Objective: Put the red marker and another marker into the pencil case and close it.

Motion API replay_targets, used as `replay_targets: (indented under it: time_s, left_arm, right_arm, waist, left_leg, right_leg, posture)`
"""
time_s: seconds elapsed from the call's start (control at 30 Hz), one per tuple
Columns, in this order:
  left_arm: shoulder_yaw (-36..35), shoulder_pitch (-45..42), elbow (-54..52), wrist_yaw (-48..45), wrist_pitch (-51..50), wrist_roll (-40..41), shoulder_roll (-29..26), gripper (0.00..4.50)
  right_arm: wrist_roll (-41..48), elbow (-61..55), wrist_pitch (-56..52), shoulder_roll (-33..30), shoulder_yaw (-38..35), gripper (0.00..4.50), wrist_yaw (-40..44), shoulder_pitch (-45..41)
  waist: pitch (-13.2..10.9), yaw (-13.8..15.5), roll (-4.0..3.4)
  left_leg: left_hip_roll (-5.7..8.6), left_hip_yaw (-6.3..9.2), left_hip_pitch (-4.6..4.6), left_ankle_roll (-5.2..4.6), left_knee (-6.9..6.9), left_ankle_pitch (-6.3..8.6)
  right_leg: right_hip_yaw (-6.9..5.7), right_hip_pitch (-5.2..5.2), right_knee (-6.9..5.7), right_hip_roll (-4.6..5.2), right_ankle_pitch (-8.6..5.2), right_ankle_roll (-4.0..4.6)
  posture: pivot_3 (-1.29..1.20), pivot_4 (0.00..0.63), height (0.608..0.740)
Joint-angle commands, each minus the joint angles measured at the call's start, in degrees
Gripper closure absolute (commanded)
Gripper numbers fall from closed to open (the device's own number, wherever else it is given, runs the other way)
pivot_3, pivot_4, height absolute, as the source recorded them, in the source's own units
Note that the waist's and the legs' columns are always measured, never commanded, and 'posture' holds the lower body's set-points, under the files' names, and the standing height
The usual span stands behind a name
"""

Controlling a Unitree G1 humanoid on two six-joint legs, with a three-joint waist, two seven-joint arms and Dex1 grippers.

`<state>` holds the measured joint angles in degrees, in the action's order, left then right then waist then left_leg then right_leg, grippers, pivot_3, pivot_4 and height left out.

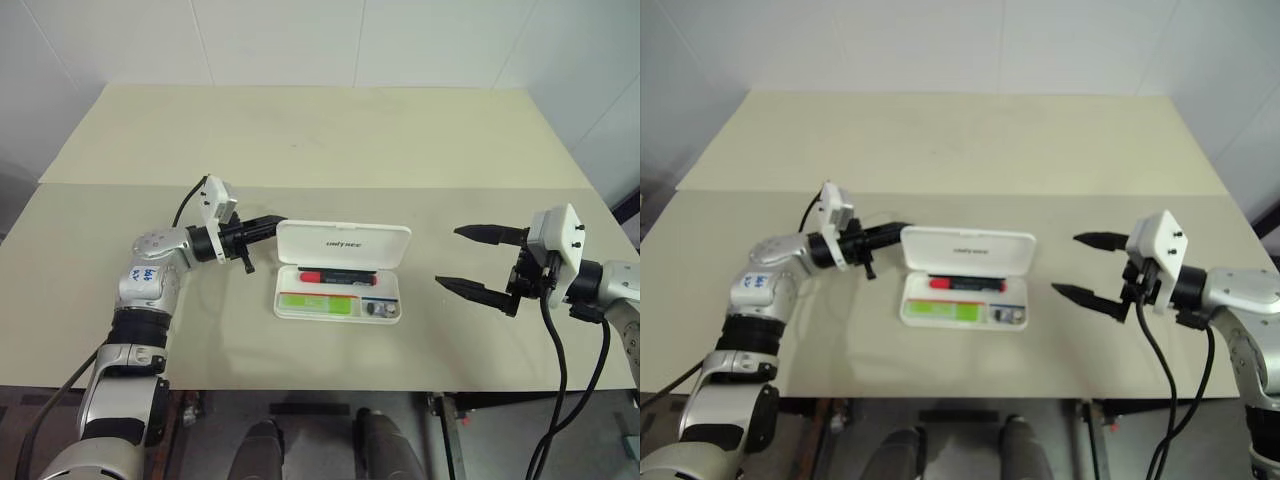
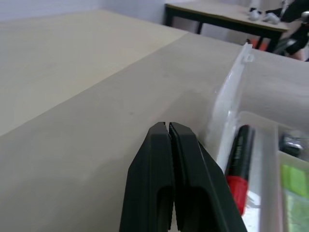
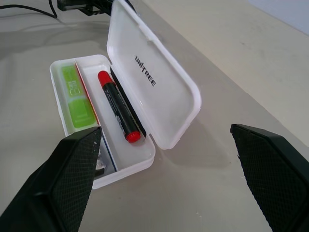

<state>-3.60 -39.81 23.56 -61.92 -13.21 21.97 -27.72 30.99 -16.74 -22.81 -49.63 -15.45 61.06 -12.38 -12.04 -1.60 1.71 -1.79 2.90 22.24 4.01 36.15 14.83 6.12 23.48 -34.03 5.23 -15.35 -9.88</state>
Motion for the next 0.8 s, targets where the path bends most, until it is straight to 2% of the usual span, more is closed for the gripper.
replay_targets:
  time_s: [0.03, 0.27, 0.4, 0.63, 0.8]
  left_arm:
    - [-1.36, 0.69, -3.91, -2.2, -0.62, 2.28, -1.11, 4.48]
    - [0.23, 3.56, -8.34, -9.87, -0.05, 3.04, -3.64, 4.48]
    - [3.67, 4.17, -10.62, -14.65, 2.18, 1.43, -3.96, 4.48]
    - [10.05, 5.01, -13.24, -19.47, 4.65, -1.49, -4.72, 4.48]
    - [13.62, 4.56, -13.38, -19.51, 3.4, -3.76, -4.83, 4.48]
  right_arm:
    - [1.0, -2.31, 0.33, 0.08, -0.51, 0.0, -0.52, 0.17]
    - [0.92, -2.6, 0.3, 0.47, -0.09, 0.0, -0.84, 0.46]
    - [0.93, -2.48, 0.24, 0.38, -0.07, 0.0, -0.89, 0.2]
    - [0.87, -2.98, 0.29, 0.55, -0.13, 0.0, -1.51, 0.45]
    - [0.84, -3.66, 0.24, 0.95, 0.04, 0.0, -2.51, 0.46]
  waist:
    - [0.0, 0.02, 0.0]
    - [0.0, -0.02, 0.0]
    - [0.0, -0.02, 0.0]
    - [0.0, -0.02, 0.0]
    - [0.0, -0.05, 0.0]
  left_leg:
    - [0.0, 0.0, 0.0, 0.0, 0.0, 0.0]
    - [0.0, 0.0, 0.0, 0.0, 0.01, 0.0]
    - [0.0, 0.0, 0.0, 0.0, 0.02, 0.0]
    - [0.0, 0.0, 0.0, 0.0, 0.01, 0.0]
    - [0.0, 0.0, 0.0, 0.0, 0.02, 0.0]
  right_leg:
    - [0.0, 0.0, 0.0, 0.0, 0.0, 0.0]
    - [0.0, 0.0, 0.0, 0.0, 0.0, 0.01]
    - [0.0, -0.01, 0.0, 0.0, 0.0, 0.01]
    - [0.01, 0.0, 0.01, 0.0, -0.01, 0.02]
    - [0.01, 0.0, 0.0, -0.01, -0.01, 0.03]
  posture:
    - [0.0, 0.15, 0.74]
    - [0.0, 0.15, 0.74]
    - [0.0, 0.15, 0.74]
    - [0.0, 0.15, 0.74]
    - [0.0, 0.15, 0.74]
